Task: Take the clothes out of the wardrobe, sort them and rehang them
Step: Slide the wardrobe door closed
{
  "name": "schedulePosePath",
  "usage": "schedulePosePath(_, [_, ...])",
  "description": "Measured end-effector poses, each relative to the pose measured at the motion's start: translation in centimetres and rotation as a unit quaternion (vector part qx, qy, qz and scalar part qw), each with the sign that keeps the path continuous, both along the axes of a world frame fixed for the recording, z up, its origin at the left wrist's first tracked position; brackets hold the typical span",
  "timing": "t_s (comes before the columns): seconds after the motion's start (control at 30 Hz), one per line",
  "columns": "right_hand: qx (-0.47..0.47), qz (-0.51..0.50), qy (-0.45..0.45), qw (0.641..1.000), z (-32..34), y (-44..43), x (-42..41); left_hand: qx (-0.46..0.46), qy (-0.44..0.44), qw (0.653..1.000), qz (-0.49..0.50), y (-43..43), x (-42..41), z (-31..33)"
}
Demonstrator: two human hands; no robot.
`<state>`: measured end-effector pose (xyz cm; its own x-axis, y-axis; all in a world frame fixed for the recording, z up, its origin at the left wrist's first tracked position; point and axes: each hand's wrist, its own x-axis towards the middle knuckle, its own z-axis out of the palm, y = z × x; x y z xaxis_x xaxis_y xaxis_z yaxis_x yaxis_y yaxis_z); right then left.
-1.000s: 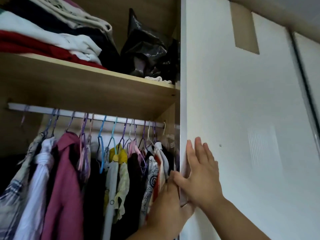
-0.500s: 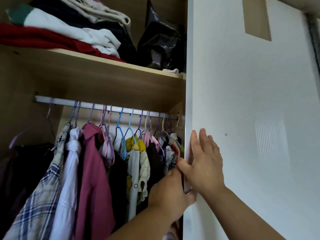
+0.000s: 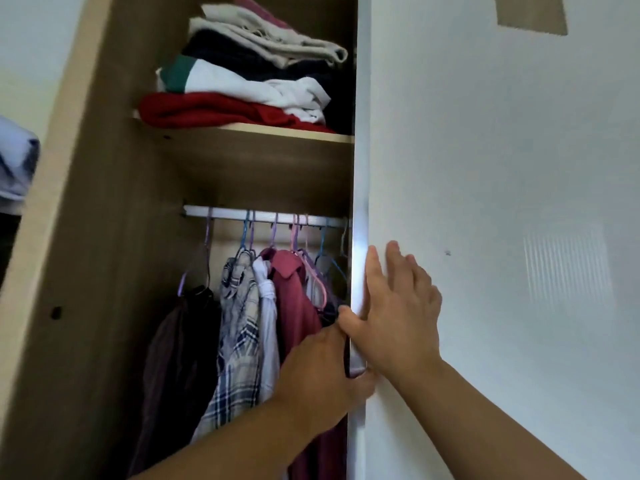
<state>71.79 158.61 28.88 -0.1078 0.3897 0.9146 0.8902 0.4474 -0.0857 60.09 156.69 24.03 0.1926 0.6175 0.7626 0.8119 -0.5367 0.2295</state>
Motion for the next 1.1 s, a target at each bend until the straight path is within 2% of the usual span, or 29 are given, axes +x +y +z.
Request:
schedulePosePath(0.07, [0.0,0.007,-0.002,1.0,0.0,-0.4,-2.4,0.062,0.053,0.992,0.097,-0.9,-2.4,-0.1])
schedulePosePath(0.17, [0.008,0.03,-0.017,0.999,-0.2,-0.8,-5.8,0.121,0.102,0.951,0.265,-2.7,-5.9,-0.3])
schedulePosePath(0.43, [0.102,0.057,-0.132,0.984,-0.9,-2.5,-10.7,0.118,0.089,0.886,0.439,-7.6,-13.1,-0.2])
schedulePosePath(0.57, [0.15,0.079,-0.169,0.971,-1.3,-2.7,-13.0,0.102,0.069,0.875,0.469,-9.7,-16.0,-0.4])
schedulePosePath(0.83, [0.159,0.111,-0.186,0.963,-1.5,-4.8,-18.1,0.143,0.038,0.85,0.505,-13.2,-20.0,0.6])
schedulePosePath(1.0, [0.156,0.103,-0.178,0.966,-1.6,-6.4,-20.5,0.145,-0.102,0.883,0.434,-13.9,-22.4,3.2])
schedulePosePath(1.1, [0.158,0.117,-0.177,0.965,-1.5,-7.1,-21.8,0.145,-0.119,0.897,0.401,-14.2,-23.8,4.2])
